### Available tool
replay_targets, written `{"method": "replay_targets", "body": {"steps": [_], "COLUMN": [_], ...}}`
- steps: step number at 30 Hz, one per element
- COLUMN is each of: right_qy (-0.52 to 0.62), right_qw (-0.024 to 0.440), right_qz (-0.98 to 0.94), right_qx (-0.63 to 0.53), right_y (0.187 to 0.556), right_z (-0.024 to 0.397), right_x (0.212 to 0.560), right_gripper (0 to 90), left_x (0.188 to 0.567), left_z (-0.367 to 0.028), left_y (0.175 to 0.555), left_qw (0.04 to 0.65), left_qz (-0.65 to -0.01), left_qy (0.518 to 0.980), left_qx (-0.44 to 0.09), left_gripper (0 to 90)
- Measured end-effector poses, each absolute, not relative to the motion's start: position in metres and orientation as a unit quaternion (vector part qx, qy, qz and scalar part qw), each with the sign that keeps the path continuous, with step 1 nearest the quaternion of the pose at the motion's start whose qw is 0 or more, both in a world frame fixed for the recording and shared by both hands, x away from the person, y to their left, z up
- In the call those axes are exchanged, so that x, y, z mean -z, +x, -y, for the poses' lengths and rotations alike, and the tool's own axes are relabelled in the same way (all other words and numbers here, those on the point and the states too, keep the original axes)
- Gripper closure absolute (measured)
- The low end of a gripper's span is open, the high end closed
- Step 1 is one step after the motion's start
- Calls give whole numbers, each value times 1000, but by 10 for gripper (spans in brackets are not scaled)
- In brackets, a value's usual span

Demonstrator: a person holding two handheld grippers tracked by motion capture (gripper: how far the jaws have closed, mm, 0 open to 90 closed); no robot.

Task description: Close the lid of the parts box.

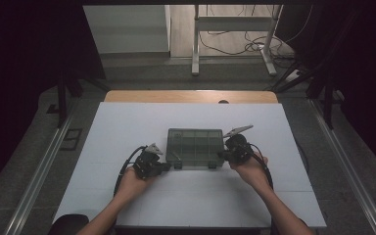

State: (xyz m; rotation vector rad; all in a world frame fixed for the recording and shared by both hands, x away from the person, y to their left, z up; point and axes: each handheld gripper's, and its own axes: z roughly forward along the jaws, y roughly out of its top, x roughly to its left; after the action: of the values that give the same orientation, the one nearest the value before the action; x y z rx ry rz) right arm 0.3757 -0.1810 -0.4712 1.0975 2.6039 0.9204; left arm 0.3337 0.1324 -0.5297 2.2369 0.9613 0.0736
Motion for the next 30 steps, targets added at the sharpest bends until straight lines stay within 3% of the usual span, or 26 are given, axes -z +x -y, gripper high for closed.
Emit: {"method": "replay_targets", "body": {"steps": [12,30], "right_qy": [369,371], "right_qw": [88,101], "right_qz": [-871,-865], "right_qx": [-312,-321], "right_y": [375,371], "right_z": [181,185], "right_x": [471,464], "right_gripper": [856,697], "left_x": [524,514], "left_z": [-133,-147], "left_y": [327,323], "left_qw": [343,356], "left_qz": [-361,-360], "left_qy": [866,861], "left_qx": [-49,-47], "left_gripper": [792,654]}}
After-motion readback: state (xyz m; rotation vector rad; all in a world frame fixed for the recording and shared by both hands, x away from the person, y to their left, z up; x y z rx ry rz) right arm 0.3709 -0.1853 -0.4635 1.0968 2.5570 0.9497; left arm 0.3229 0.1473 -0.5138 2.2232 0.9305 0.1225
